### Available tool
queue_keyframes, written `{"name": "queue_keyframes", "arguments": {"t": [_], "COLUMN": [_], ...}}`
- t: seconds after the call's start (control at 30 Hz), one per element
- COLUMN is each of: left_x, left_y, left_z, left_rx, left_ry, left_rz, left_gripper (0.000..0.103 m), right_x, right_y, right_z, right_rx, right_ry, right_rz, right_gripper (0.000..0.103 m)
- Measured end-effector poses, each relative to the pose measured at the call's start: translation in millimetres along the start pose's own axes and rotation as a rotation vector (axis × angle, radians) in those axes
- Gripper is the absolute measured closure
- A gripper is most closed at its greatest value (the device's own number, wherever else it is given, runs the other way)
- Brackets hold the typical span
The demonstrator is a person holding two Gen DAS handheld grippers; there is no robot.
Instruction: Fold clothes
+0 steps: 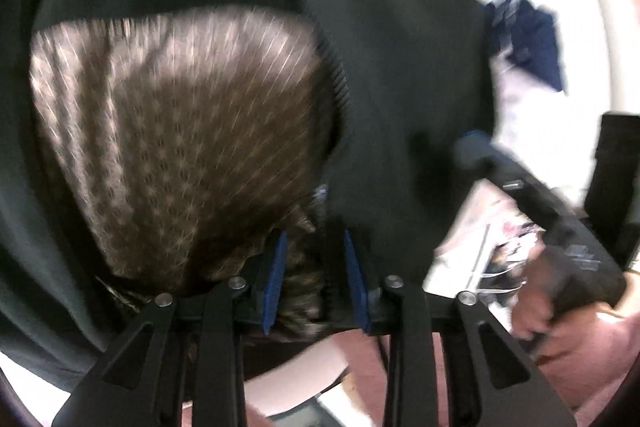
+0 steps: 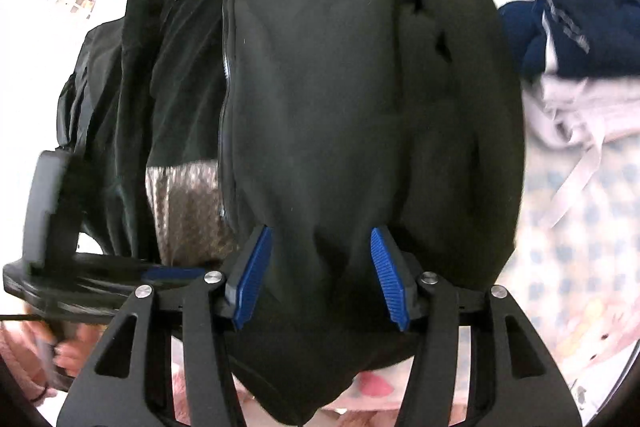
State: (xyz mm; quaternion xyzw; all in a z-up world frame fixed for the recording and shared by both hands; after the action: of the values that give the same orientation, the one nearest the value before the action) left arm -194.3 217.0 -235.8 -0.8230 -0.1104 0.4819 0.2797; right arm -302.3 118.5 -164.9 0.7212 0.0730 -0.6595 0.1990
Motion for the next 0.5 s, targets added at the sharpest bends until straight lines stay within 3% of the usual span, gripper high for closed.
{"name": "queue_keyframes", "arguments": {"t": [0.07, 0.17, 0.23, 0.3, 0.43, 0.5], "left_x": [0, -1, 3, 10, 14, 10], "left_y": [-5, -12, -5, -1, 5, 7], "left_z": [-3, -12, -21, -24, -27, -29], "left_rx": [-0.003, -0.008, -0.055, -0.093, -0.123, -0.112], "left_ry": [-0.003, -0.015, -0.005, -0.008, -0.01, -0.019], "left_rz": [0.007, 0.046, 0.034, 0.027, 0.015, 0.024], "left_gripper": [0.091, 0.094, 0.094, 0.094, 0.094, 0.094], "right_x": [5, -1, -6, -7, 5, 5], "right_y": [3, 11, 12, 17, 20, 13], "right_z": [-1, 3, 5, 8, 10, -5], "right_rx": [-0.008, -0.057, -0.079, -0.076, -0.072, -0.071], "right_ry": [0.027, 0.015, 0.007, 0.027, 0.103, 0.131], "right_rz": [-0.013, -0.031, -0.051, -0.03, -0.037, -0.034], "right_gripper": [0.05, 0.051, 0.057, 0.065, 0.066, 0.066]}}
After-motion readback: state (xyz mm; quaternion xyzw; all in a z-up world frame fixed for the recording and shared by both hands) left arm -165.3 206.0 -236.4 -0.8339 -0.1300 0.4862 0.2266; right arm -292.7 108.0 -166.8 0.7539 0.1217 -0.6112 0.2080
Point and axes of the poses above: each gripper's, at about its wrist camera, not at the fingertips, and x roughly the way its jaws point, y to its left, z to its top, the point moved 7 cm from there along x, roughly the way its jaws point, and after that the axes turned 10 degrees about y, right-handed, at the moved point
